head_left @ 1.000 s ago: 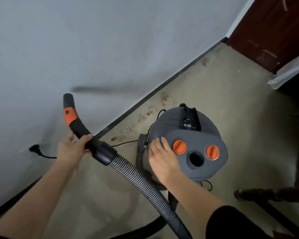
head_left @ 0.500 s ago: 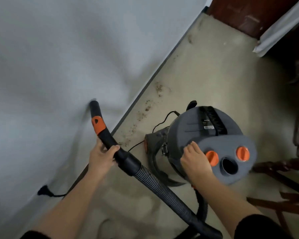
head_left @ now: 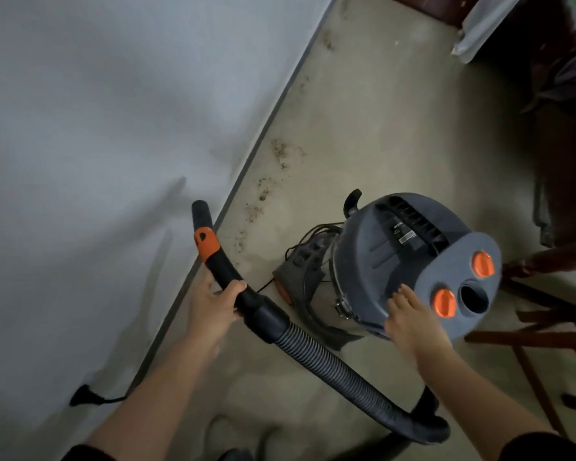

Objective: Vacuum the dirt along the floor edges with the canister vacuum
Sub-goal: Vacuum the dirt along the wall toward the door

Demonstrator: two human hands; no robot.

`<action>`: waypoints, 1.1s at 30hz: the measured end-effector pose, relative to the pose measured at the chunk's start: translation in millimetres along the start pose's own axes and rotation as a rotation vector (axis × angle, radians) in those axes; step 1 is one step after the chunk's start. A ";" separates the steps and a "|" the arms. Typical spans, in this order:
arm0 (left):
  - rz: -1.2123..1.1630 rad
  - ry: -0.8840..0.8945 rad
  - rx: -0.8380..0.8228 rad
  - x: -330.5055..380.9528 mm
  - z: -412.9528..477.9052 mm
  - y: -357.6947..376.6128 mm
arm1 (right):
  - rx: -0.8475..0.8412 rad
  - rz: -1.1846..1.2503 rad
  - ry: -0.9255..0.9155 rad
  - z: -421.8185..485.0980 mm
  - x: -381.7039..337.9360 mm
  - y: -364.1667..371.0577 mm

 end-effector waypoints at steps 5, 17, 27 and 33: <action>-0.078 -0.051 -0.058 -14.0 -6.3 28.5 | -0.214 -0.187 0.197 -25.5 24.8 45.3; -0.153 -0.080 -0.039 -40.7 -16.0 101.1 | -0.516 0.884 0.102 -50.5 6.3 128.8; -0.194 -0.086 0.005 -16.1 -32.6 187.5 | -0.275 0.944 0.307 -131.7 106.7 179.5; -0.277 -0.017 -0.066 54.3 -43.3 272.5 | 0.100 0.727 0.833 -211.1 203.7 164.1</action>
Point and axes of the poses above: each hand's wrist, its own z-axis towards the middle knuckle, its own y-axis out of the palm, x = y × z, the point moved 5 cm from there along z, towards the middle knuckle, and after that the axes turned 14 degrees about -x, right-handed, at the moved point
